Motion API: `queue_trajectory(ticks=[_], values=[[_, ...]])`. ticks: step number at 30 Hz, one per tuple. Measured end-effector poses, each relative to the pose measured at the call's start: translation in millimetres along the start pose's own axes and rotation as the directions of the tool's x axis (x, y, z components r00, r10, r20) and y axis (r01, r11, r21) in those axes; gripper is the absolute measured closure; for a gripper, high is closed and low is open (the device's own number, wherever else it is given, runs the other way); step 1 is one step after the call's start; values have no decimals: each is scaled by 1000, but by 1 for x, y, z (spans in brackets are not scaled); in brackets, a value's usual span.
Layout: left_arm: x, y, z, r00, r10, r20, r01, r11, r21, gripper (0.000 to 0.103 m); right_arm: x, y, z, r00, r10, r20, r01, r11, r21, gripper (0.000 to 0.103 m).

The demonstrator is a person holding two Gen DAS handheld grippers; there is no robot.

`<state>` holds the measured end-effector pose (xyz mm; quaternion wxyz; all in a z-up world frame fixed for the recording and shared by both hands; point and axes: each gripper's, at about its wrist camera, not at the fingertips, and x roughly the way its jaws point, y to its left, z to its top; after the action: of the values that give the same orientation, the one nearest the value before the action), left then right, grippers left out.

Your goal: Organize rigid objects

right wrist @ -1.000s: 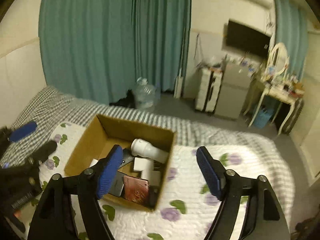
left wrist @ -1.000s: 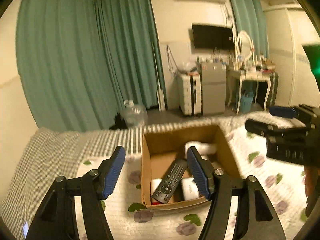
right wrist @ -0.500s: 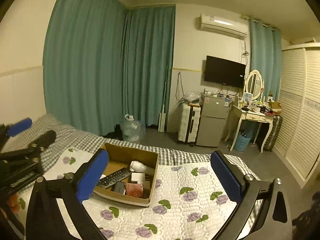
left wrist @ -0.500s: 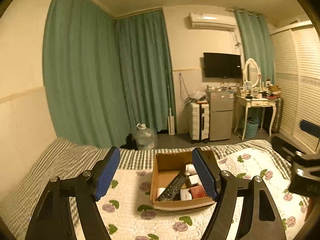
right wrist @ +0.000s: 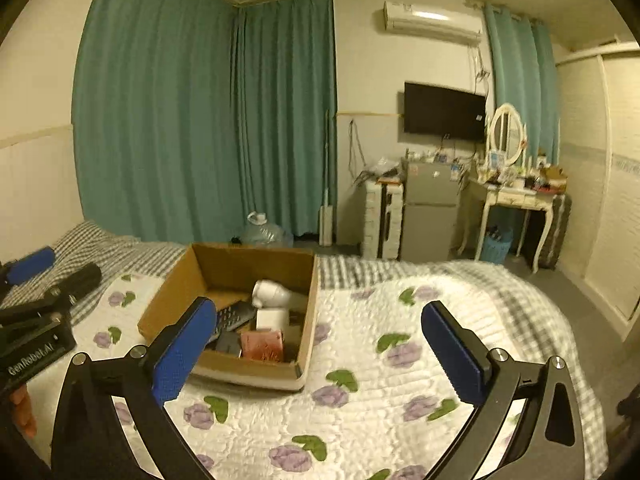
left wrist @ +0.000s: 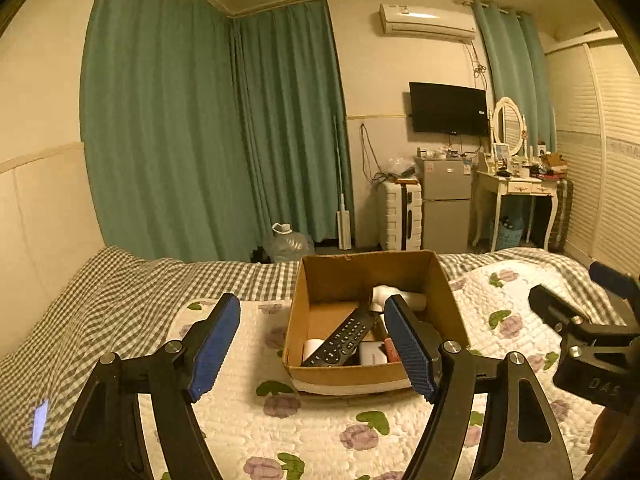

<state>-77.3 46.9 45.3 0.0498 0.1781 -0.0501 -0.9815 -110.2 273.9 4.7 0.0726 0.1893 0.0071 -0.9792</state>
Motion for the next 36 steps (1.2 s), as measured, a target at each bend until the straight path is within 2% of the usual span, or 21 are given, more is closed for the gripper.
queue_trajectory(ticks=[5, 17, 36], values=[[8, -2, -8, 1000, -11, 2, 11, 1000, -2, 26, 17, -1, -13, 999, 8, -40, -7, 1000, 4, 0], [9, 1, -12, 999, -45, -17, 45, 998, -40, 26, 11, -2, -10, 1000, -6, -24, 6, 1000, 10, 0], [8, 1, -16, 999, -41, -36, 38, 998, -58, 26, 9, -3, -10, 1000, -4, -27, 4, 1000, 15, 0]])
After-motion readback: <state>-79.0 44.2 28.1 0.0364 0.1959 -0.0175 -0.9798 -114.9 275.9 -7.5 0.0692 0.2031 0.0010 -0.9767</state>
